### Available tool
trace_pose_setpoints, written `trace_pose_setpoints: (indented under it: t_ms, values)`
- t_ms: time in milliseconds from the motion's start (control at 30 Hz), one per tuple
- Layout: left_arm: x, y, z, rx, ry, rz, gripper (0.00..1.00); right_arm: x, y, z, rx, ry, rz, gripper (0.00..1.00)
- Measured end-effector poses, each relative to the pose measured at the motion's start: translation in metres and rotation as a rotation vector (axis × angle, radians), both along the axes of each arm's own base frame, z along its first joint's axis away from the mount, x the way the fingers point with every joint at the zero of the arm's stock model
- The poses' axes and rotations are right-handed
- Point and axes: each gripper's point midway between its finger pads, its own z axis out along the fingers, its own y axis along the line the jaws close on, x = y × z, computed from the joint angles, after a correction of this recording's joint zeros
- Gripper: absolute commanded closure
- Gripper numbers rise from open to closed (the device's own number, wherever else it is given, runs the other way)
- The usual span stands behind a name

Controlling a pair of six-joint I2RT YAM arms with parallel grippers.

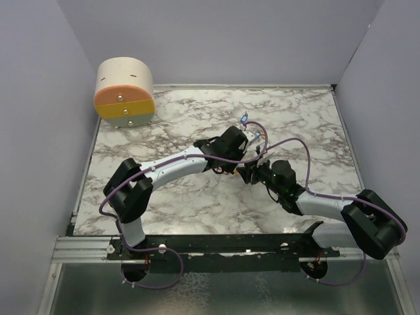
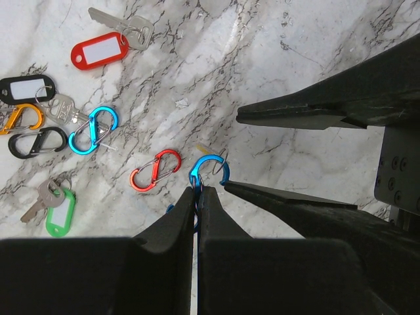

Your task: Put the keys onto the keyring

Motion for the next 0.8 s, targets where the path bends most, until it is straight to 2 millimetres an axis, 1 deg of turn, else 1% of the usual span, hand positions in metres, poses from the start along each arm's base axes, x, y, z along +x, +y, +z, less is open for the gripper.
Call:
trace_pose_setpoints:
  t_ms: [267,500,800]
  values:
    - [0.003,-0.002,0.008,-0.002,-0.014,-0.006,1.00,-0.002,-0.001,0.005,0.021,-0.026,0.002,0.56]
    - [0.007,-0.008,0.022,-0.028,-0.037,-0.009,1.00,-0.012,-0.006,-0.002,0.027,-0.039,0.017,0.55]
    - [0.007,-0.008,0.024,-0.032,-0.038,-0.010,1.00,-0.011,-0.005,-0.006,0.022,-0.048,0.023,0.55]
